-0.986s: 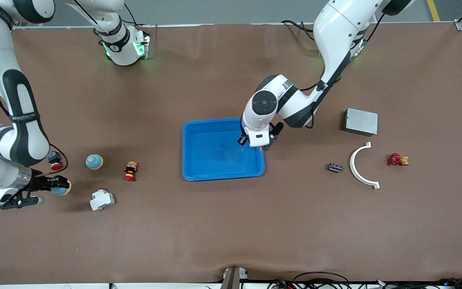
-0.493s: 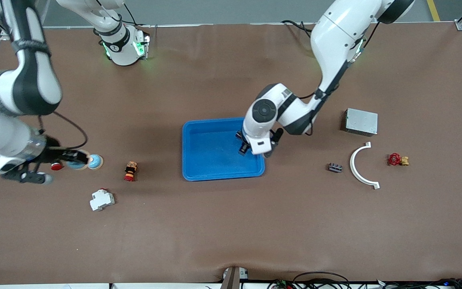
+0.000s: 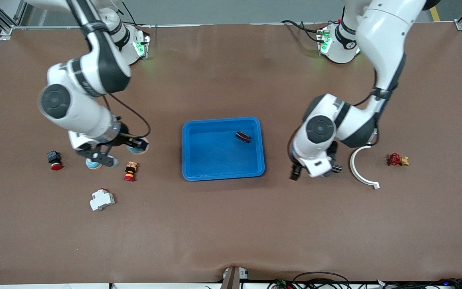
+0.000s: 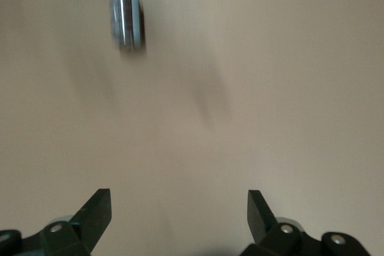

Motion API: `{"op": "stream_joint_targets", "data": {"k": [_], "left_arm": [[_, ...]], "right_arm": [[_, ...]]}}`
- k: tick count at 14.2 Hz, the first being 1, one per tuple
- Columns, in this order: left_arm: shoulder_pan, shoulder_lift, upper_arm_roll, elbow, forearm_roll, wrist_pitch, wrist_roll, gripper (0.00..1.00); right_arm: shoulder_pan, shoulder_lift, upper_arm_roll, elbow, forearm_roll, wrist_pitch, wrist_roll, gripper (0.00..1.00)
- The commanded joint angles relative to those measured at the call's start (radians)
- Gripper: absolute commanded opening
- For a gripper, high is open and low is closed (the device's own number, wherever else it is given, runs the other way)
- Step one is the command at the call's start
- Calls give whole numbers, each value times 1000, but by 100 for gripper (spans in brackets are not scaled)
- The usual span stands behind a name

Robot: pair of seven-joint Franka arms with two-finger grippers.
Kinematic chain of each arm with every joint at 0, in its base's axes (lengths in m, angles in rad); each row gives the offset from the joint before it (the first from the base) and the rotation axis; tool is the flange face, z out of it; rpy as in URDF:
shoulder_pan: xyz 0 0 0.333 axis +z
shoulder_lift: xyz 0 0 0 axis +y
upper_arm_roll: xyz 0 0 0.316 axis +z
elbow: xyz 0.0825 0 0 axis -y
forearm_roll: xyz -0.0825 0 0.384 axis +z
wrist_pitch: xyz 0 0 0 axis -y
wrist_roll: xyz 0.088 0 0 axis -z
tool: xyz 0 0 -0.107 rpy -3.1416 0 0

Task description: Place electrolytic capacitor and blue bell in tray

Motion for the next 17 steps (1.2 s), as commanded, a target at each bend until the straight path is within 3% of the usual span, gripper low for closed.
{"op": "stream_joint_targets", "data": {"k": [1,4,11,15,16,17], "left_arm": [[70,8,-8,-33,71,-5,38,100],[135,-2,-9,-94,151,-2,73,100],[170,50,-11,-146,156,73,73,99],[172,63,-11,-146,154,75,73,76],[173,65,-11,-145,156,75,73,65],[175,65,-12,-142,154,75,73,46]], "right_arm": [[115,-36,-15,-145,9,154,153,0],[180,5,-15,-151,7,203,250,0],[272,110,-17,-225,1,451,377,0],[315,220,-21,-216,-1,573,409,0],[326,243,-21,-216,-1,602,422,0],[333,259,-23,-211,-2,608,432,0]]}}
